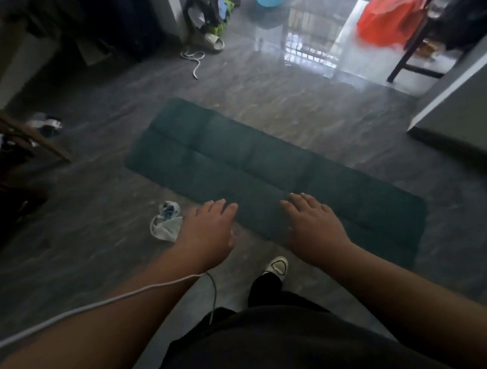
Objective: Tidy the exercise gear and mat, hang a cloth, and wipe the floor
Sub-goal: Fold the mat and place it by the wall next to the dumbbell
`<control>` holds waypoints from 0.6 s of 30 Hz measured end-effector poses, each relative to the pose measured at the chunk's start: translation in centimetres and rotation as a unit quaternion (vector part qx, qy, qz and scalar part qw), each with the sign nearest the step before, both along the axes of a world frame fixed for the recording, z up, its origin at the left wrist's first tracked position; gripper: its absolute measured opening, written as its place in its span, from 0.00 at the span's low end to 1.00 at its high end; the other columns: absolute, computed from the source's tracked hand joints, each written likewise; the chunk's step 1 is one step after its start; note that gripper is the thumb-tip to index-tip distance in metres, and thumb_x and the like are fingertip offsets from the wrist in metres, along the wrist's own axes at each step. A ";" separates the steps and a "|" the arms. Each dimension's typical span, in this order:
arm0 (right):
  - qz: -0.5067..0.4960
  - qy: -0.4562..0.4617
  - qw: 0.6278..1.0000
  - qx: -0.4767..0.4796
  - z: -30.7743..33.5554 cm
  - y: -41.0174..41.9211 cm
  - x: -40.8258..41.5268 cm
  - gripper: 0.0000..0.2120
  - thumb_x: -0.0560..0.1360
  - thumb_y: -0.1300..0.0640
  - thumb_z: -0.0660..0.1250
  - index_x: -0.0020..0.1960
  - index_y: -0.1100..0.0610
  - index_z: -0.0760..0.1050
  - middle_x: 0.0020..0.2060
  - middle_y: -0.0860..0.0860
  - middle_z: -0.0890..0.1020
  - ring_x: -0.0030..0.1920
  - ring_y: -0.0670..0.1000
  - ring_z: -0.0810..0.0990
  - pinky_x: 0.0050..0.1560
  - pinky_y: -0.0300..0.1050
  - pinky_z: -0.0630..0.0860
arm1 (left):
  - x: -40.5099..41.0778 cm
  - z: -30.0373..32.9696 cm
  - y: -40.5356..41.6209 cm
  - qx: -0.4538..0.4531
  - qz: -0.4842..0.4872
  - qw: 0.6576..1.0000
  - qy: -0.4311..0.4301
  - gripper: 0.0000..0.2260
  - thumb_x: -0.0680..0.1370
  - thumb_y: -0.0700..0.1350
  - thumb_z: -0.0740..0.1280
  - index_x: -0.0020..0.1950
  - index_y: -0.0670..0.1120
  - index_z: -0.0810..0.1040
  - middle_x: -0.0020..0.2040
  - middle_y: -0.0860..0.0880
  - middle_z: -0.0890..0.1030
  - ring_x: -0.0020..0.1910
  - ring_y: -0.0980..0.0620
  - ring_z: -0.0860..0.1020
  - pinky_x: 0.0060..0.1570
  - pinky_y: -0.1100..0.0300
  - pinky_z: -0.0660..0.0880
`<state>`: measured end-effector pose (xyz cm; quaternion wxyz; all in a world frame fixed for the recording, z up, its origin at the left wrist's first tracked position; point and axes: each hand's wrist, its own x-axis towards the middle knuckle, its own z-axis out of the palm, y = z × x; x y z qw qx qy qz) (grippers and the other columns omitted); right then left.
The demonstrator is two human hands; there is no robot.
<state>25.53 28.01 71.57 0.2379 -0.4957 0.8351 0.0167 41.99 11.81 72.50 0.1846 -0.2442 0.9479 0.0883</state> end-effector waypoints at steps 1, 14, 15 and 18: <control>-0.014 -0.005 1.000 0.004 -0.5 -0.4 -0.8 0.31 0.77 0.50 0.58 0.79 0.52 0.55 0.79 0.53 0.58 0.78 0.55 0.54 0.75 0.53 0.57 | -1.2 -0.4 -0.7 0.004 -0.009 1.000 -0.004 0.29 0.75 0.53 0.58 0.76 0.49 0.63 0.75 0.44 0.68 0.72 0.44 0.67 0.69 0.45 0.65; -0.130 -0.029 0.989 0.056 -5.2 -3.2 -7.3 0.30 0.78 0.51 0.58 0.79 0.52 0.57 0.78 0.53 0.60 0.78 0.56 0.55 0.73 0.54 0.59 | -13.1 -6.4 -6.4 0.050 -0.148 0.986 -0.060 0.28 0.78 0.51 0.58 0.78 0.51 0.58 0.77 0.46 0.63 0.75 0.46 0.62 0.72 0.44 0.60; -0.148 -0.030 0.987 0.057 -5.6 -3.4 -7.5 0.30 0.77 0.51 0.59 0.78 0.52 0.58 0.78 0.54 0.60 0.78 0.56 0.56 0.73 0.54 0.60 | -14.0 -7.0 -6.9 0.059 -0.160 0.983 -0.063 0.28 0.78 0.51 0.58 0.78 0.51 0.58 0.78 0.47 0.63 0.75 0.46 0.61 0.72 0.44 0.60; -0.195 -0.035 0.977 0.073 -7.5 -4.2 -7.9 0.30 0.77 0.51 0.59 0.78 0.53 0.59 0.77 0.54 0.62 0.77 0.57 0.58 0.72 0.54 0.62 | -16.7 -9.7 -8.5 0.077 -0.193 0.975 -0.078 0.28 0.78 0.51 0.58 0.78 0.51 0.57 0.78 0.47 0.62 0.76 0.47 0.60 0.73 0.44 0.58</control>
